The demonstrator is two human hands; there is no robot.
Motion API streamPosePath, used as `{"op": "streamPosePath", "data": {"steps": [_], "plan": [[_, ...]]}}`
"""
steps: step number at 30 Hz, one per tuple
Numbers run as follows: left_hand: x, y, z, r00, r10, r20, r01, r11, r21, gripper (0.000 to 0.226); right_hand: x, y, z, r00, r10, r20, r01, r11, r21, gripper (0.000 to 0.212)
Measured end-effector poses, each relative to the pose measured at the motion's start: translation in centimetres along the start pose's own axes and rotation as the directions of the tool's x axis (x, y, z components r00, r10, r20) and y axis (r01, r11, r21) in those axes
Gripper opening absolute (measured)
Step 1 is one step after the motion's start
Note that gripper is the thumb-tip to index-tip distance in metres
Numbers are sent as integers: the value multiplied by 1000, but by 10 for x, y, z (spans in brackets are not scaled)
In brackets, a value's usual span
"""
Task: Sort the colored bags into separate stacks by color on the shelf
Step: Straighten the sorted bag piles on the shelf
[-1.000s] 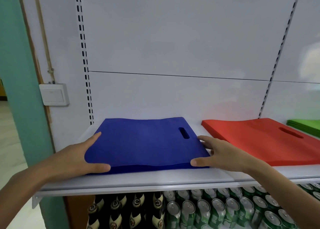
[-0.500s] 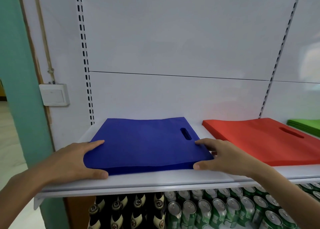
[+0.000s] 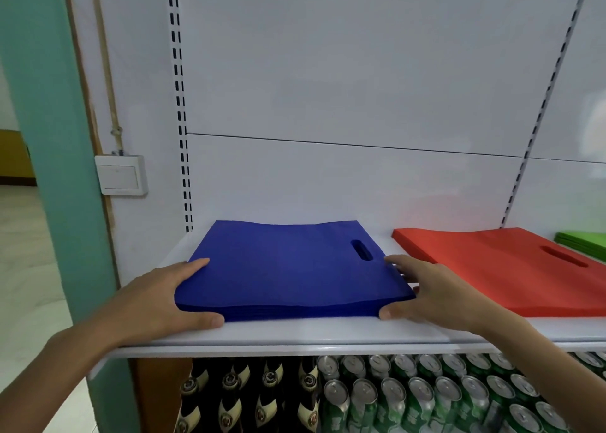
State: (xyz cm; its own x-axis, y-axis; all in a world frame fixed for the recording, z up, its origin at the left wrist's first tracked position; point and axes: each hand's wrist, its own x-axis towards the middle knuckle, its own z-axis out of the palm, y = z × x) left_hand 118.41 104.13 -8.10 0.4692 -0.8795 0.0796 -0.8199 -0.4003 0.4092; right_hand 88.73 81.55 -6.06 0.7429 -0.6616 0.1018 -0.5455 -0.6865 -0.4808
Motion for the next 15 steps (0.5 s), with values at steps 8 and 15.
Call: {"op": "streamPosePath", "data": {"steps": [8,15], "plan": [[-5,1,3,1000,11,26,-10,999,-42,142,-6,-6,1,999,19,28,-19,1000,19,81],[6,-3,-6,997,-50,-51,35,968,-248,143,0,-9,-6,993,110,41,-117,957,267,105]]}}
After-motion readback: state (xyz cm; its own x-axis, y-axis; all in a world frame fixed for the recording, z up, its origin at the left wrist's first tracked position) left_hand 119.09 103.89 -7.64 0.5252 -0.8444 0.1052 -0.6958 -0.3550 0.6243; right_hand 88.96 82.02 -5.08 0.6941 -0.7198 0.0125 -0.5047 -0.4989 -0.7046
